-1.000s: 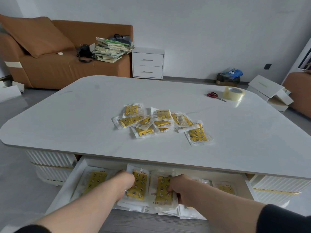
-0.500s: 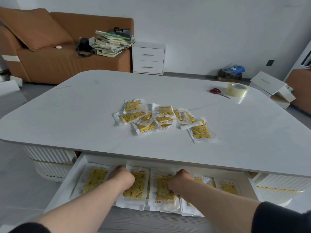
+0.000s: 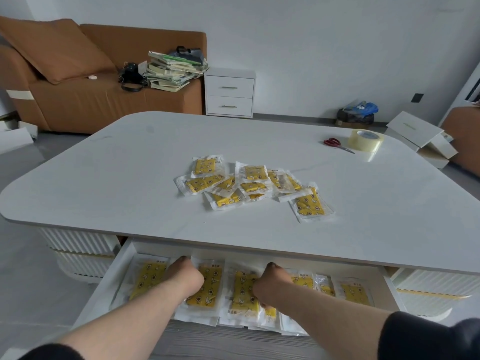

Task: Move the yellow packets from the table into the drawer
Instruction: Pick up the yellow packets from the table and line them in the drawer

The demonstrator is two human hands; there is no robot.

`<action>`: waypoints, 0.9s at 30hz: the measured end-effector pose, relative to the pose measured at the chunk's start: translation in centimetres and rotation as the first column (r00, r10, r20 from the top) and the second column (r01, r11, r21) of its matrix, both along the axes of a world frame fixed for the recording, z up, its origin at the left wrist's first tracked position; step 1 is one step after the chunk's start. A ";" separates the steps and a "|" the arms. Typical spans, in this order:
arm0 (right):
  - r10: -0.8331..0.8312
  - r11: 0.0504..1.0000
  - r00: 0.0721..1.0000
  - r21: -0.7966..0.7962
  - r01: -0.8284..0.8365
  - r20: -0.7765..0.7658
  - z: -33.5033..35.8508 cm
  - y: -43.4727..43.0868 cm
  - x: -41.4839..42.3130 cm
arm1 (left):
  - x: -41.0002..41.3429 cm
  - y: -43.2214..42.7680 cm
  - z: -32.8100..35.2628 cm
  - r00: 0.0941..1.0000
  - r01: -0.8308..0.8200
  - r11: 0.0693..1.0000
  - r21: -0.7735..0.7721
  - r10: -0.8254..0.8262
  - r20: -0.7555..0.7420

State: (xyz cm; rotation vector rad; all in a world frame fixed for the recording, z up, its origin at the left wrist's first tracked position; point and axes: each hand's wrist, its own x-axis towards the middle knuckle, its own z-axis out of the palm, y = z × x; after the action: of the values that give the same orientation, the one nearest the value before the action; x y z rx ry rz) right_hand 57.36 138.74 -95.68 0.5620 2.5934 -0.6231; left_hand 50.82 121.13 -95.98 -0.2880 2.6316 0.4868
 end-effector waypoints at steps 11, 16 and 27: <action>0.460 0.881 0.882 0.168 -0.441 -0.098 1.8 2.0 3.2 | 1.1 -3.5 1.9 0.874 0.428 0.888 -0.167 -0.454 -0.172; 0.668 0.716 0.739 0.352 -0.603 -0.091 1.7 1.4 3.6 | 2.0 -4.6 2.6 0.572 0.784 0.581 -0.218 -0.813 -0.111; 0.734 0.624 0.679 0.389 -0.678 0.006 -0.1 -0.2 3.0 | 2.3 -2.1 -0.2 0.394 0.853 0.367 -0.370 -0.919 -0.005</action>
State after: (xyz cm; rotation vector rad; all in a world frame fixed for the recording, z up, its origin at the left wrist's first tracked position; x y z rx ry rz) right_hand 60.34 138.54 -95.75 -0.4681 2.7689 0.1005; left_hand 53.09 119.02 -96.13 1.1800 2.5384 -0.3243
